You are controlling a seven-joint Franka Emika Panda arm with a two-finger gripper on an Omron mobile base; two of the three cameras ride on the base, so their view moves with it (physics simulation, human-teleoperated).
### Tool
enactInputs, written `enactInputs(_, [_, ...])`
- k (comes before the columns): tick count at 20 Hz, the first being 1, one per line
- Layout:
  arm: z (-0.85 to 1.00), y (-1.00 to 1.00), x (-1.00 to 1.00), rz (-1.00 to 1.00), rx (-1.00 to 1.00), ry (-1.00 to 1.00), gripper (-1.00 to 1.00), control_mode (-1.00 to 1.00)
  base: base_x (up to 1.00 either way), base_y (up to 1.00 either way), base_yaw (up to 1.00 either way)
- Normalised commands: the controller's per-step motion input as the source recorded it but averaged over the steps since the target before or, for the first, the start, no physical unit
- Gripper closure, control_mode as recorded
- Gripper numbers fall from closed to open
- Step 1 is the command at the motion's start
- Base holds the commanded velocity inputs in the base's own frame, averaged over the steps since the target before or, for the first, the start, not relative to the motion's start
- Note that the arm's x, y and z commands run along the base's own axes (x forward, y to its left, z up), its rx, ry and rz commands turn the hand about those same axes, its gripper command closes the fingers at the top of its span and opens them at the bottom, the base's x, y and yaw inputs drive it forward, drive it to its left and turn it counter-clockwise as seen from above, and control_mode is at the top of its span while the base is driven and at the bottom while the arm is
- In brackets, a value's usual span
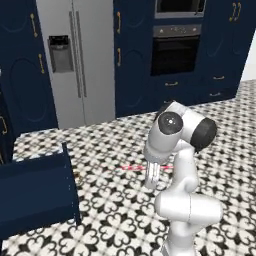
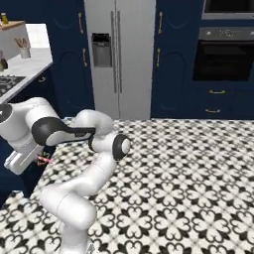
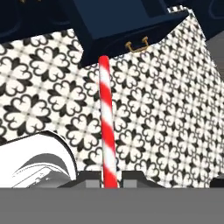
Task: Take a straw from the drawer in front and place it inside the glass cup on the dining counter.
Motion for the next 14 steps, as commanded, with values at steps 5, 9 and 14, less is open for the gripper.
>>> enactInputs(5, [0.00, 0.00, 0.00, 0.00, 0.00, 0.00, 1.00, 1.00, 0.00, -0.24, -0.61])
enactInputs(9, [0.00, 0.00, 0.00, 0.00, 0.00, 0.00, 1.00, 1.00, 0.00, -0.32, -0.58])
enactInputs(14, [0.00, 0.00, 0.00, 0.00, 0.00, 0.00, 1.00, 1.00, -0.01, -0.32, -0.55])
